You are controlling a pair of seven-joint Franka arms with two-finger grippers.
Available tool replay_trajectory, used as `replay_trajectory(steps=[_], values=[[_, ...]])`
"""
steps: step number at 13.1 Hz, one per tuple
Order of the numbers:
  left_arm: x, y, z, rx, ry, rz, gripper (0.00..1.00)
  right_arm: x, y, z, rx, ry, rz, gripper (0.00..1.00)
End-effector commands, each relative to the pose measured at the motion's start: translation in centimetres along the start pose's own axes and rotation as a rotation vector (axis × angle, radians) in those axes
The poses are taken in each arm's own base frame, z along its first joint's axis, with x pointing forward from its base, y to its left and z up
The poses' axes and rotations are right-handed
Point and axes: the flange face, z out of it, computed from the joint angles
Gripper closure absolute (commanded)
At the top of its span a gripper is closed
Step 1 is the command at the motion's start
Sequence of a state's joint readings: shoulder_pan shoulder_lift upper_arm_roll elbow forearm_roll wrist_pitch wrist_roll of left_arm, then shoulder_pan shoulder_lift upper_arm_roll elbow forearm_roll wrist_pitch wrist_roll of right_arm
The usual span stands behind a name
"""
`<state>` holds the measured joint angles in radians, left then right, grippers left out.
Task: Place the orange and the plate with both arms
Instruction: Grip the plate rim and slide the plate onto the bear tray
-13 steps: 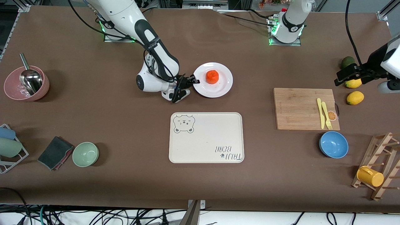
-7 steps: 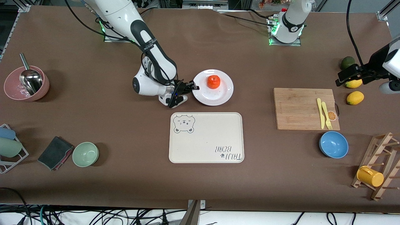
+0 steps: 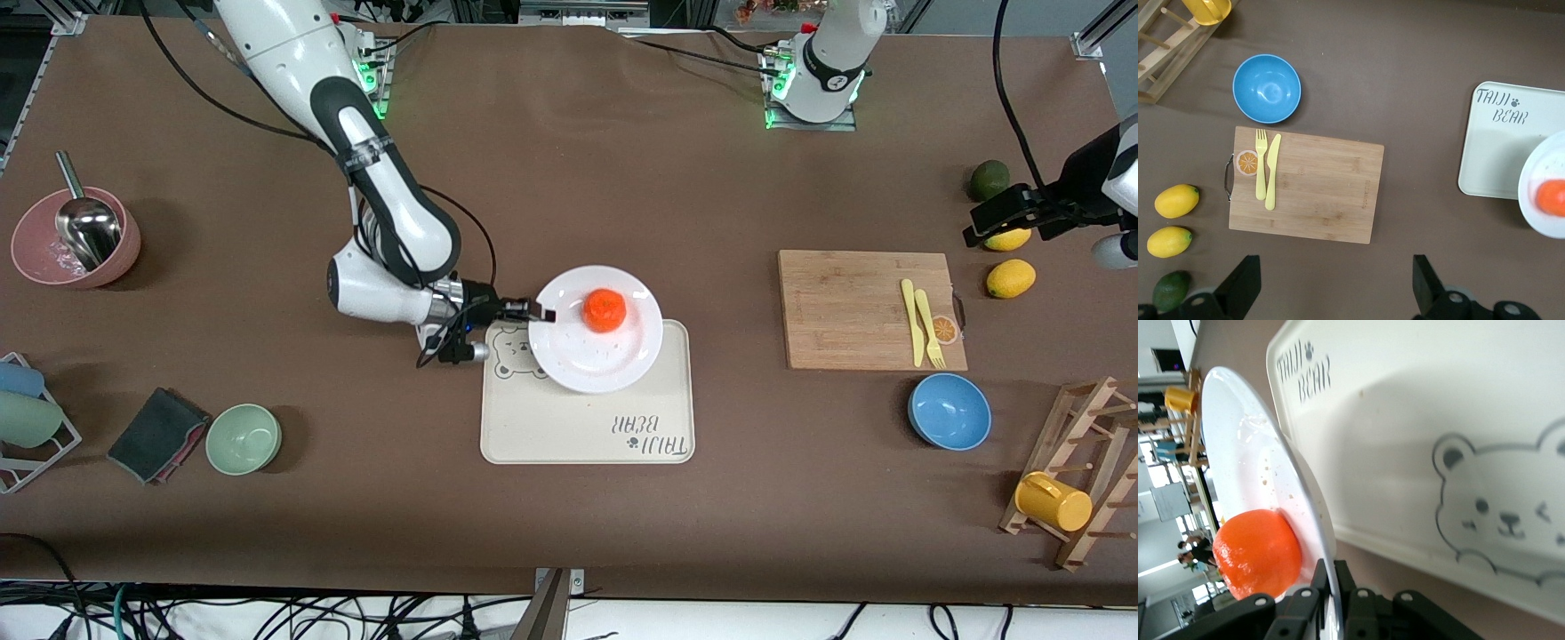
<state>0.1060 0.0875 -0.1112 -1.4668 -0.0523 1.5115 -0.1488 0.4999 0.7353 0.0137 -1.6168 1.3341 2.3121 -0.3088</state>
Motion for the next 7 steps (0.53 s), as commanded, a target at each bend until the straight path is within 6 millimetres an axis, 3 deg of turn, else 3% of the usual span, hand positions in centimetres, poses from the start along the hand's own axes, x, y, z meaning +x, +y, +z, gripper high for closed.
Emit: replay_trajectory(steps=[1,4,7], values=[[0.1,-0.9,-0.6,-0.023,-0.005,0.008,0.00,5.0,0.3,4.1,0.039,0.016,0.031,1.00],[0.1,-1.0,-0.6,-0.021,-0.004,0.005,0.00,6.5,2.1,5.2,0.036,0.040,0.036,1.00],[0.1,-1.1,-0.5,-0.021,-0.006,0.003,0.00,6.4,2.9,5.6,0.001,0.035,0.020,1.00]])
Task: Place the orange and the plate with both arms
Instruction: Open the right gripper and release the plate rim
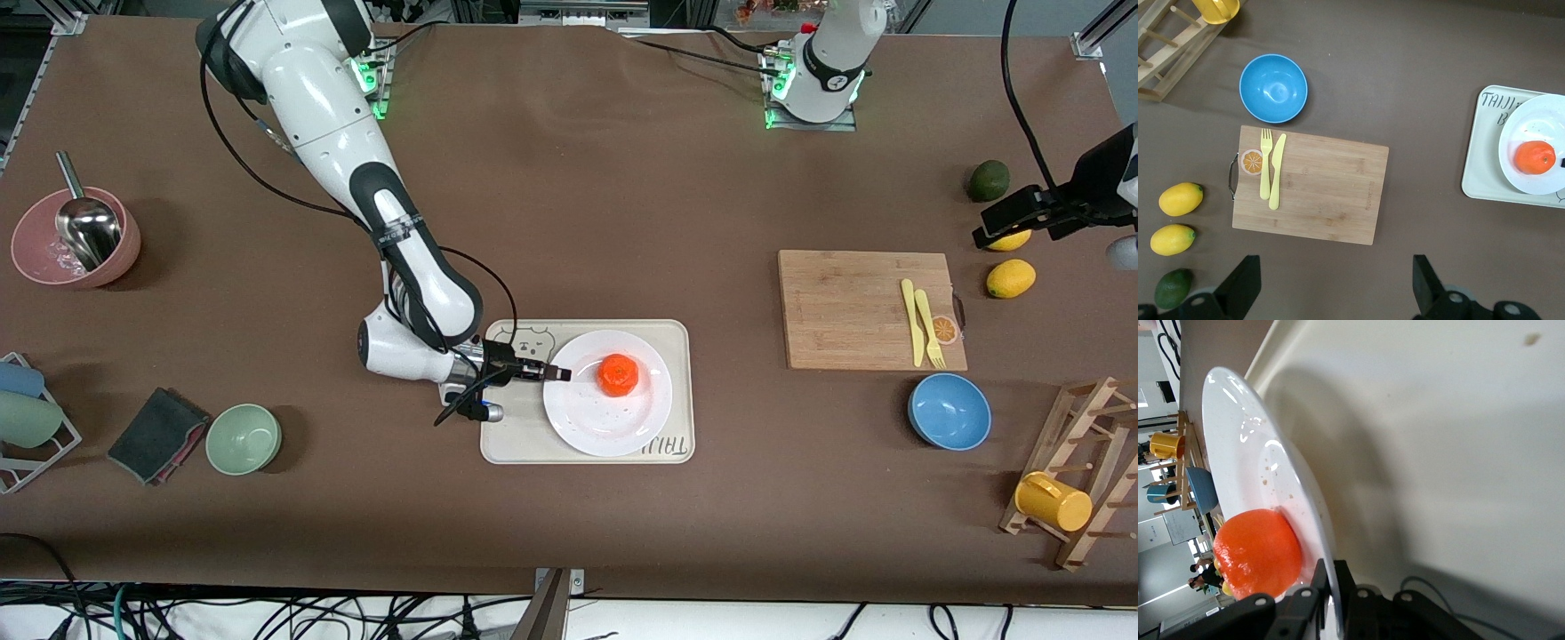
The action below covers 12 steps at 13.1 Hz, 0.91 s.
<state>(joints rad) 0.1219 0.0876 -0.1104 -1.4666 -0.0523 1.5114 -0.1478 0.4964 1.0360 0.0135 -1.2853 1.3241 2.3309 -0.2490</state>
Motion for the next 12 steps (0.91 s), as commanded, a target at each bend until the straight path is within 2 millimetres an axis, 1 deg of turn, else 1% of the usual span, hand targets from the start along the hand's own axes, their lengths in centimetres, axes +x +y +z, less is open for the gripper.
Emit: replay_trajectory(steps=[1,2,3,4,6,7,8,10,12], values=[[0.0,-0.2,-0.5,-0.020,-0.007,0.019,0.00,0.5,-1.2,-0.4,-0.039,-0.003,-0.051,0.30],[-0.1,-0.1,-0.5,-0.020,-0.007,0.020,0.00,0.4,-1.4,-0.5,-0.071,-0.009,-0.086,0.00],[-0.1,0.1,-0.5,-0.020,-0.007,0.023,0.00,0.3,-1.7,-0.6,-0.096,-0.016,-0.117,0.00],[-0.1,0.2,-0.5,-0.020,-0.008,0.027,0.00,0.0,-2.7,-0.7,-0.118,-0.020,-0.154,0.00],[-0.1,0.2,-0.4,-0.020,-0.010,0.025,0.00,0.0,-3.5,-1.3,-0.172,-0.027,-0.225,0.00],[-0.1,0.3,-0.5,-0.020,-0.008,0.028,0.00,-0.2,-4.3,-1.8,-0.204,-0.031,-0.266,0.00],[-0.1,0.4,-0.3,-0.020,-0.011,0.030,0.00,-0.1,-4.5,-2.8,-0.260,-0.032,-0.314,0.00],[-0.1,0.2,-0.4,-0.021,-0.012,0.025,0.00,-0.3,-5.5,-3.6,-0.384,-0.042,-0.397,0.00],[-0.1,0.1,-0.3,-0.021,-0.015,0.024,0.00,-0.8,-7.1,-4.7,-0.520,-0.052,-0.482,0.00]])
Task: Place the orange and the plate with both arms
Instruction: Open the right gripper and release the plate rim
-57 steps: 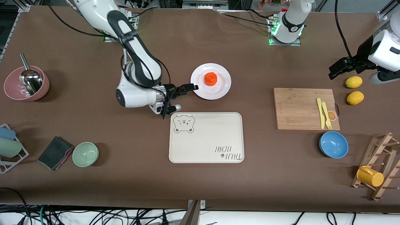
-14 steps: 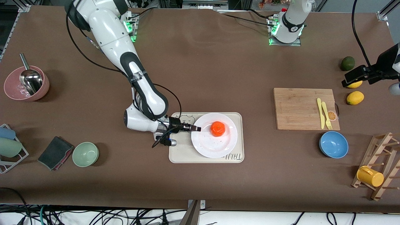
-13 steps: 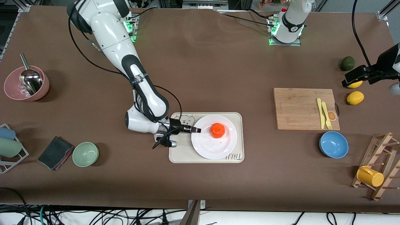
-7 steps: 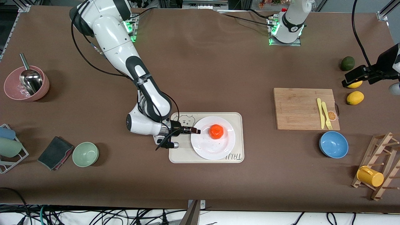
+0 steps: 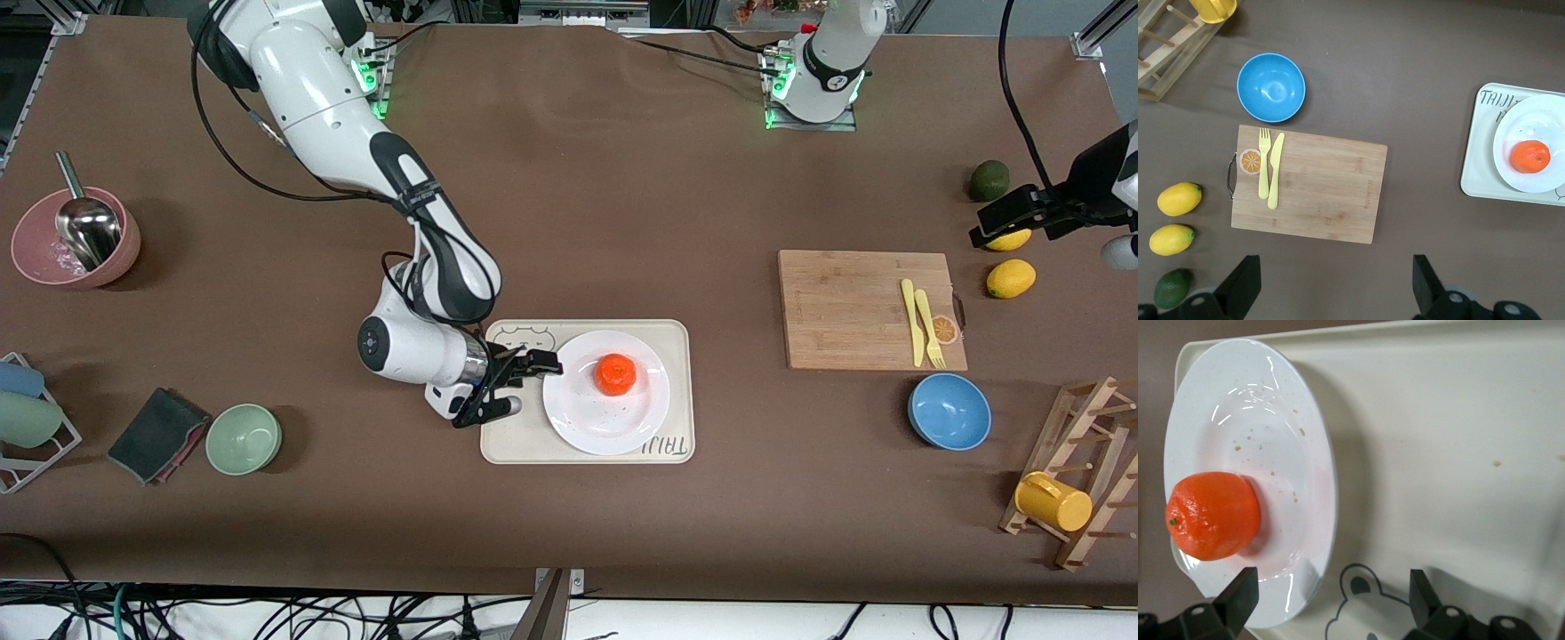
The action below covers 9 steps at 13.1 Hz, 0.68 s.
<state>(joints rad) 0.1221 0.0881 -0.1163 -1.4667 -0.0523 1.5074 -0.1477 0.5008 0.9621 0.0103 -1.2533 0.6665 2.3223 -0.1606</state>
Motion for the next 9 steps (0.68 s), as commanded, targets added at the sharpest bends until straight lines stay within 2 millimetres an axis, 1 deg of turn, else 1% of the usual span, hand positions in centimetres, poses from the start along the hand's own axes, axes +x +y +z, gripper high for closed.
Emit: replay_trajectory(steps=[1,2,3,5,6,8,9], values=[[-0.1,-0.2,-0.5,-0.021,-0.009,0.019,0.00,-0.4,-1.9,-3.0,-0.147,-0.038,-0.083,0.00],[0.0,-0.2,-0.4,-0.021,-0.010,0.018,0.00,-0.2,-2.7,-4.7,-0.197,-0.040,-0.114,0.00],[0.0,-0.2,-0.4,-0.021,-0.010,0.019,0.00,0.1,-2.6,-6.4,-0.265,-0.042,-0.153,0.00],[0.0,-0.1,-0.4,-0.021,-0.010,0.021,0.00,1.0,-1.3,-11.1,-0.414,-0.043,-0.214,0.00],[0.0,-0.2,-0.4,-0.020,-0.011,0.018,0.00,1.5,-0.3,-13.6,-0.463,-0.031,-0.214,0.00],[0.0,-0.6,-0.4,-0.018,-0.009,0.011,0.00,2.2,2.8,-19.8,-0.533,-0.023,-0.159,0.00],[0.1,-0.8,-0.4,-0.017,-0.009,0.010,0.00,2.1,4.1,-22.8,-0.558,-0.027,-0.132,0.00]])
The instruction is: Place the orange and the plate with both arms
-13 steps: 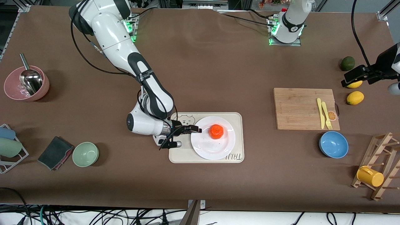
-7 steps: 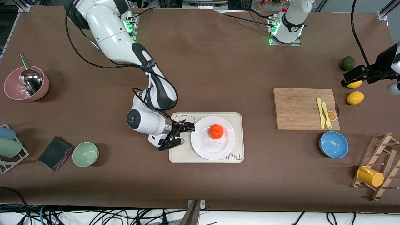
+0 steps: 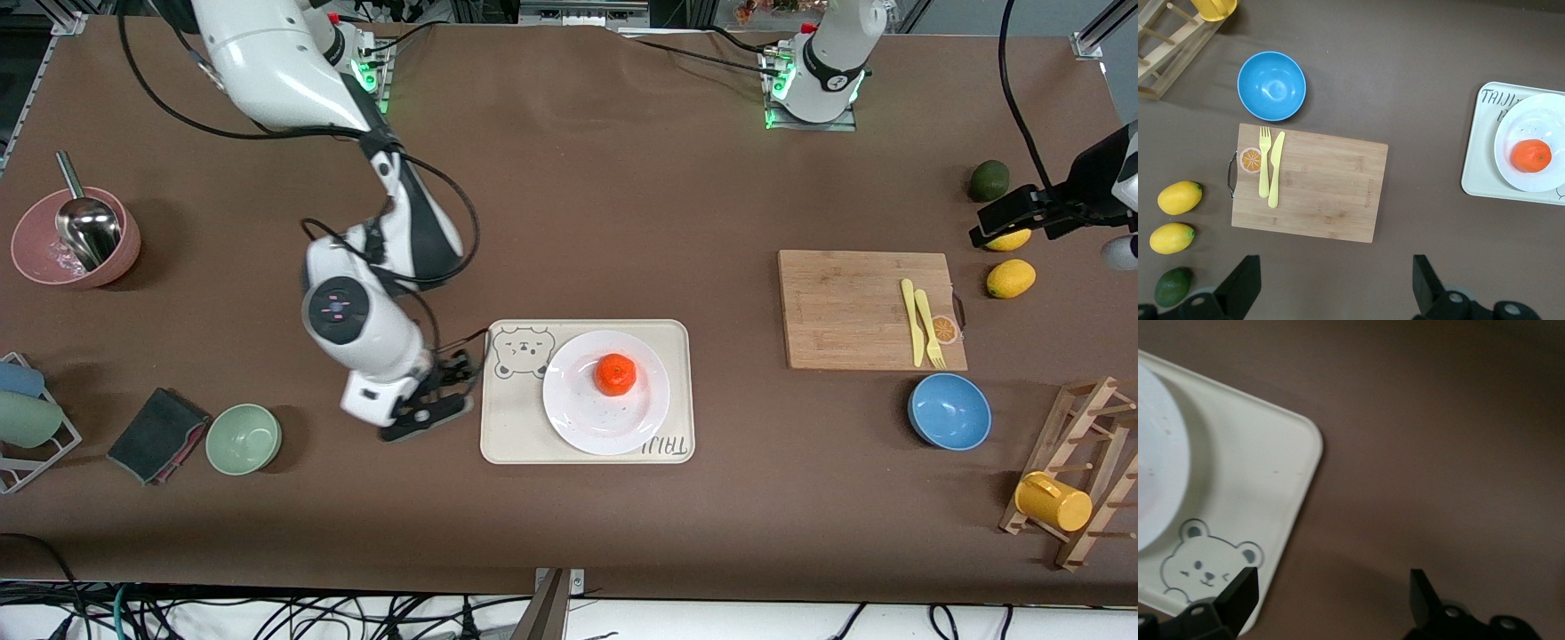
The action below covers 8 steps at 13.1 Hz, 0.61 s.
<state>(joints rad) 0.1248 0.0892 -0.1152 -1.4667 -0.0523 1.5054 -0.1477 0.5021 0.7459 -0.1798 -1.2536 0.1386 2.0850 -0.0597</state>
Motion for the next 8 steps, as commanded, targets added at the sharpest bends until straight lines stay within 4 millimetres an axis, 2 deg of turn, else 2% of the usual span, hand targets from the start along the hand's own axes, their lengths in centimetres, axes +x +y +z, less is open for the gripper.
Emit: replay_trajectory(steps=[1,2,3,5,6,8], values=[[0.1,-0.9,-0.5,-0.014,-0.005,0.007,0.00,-1.7,5.6,-6.1,-0.052,-0.048,0.029,0.00],[0.1,-1.3,-0.5,-0.001,-0.003,0.005,0.00,-2.6,7.5,-8.4,-0.057,-0.081,0.032,0.00],[0.1,-1.5,-0.5,0.022,-0.001,0.007,0.00,-3.6,8.1,-11.6,-0.045,-0.095,0.042,0.00],[0.1,-1.5,-0.5,0.028,0.000,0.007,0.00,-7.1,9.8,-16.0,-0.010,-0.200,0.085,0.00],[0.1,-1.6,-0.5,0.029,0.000,0.005,0.00,-9.1,10.7,-17.5,0.015,-0.264,0.107,0.00],[0.2,-1.7,-0.5,0.032,0.001,0.002,0.00,-13.7,13.8,-18.3,0.064,-0.332,0.166,0.00]])
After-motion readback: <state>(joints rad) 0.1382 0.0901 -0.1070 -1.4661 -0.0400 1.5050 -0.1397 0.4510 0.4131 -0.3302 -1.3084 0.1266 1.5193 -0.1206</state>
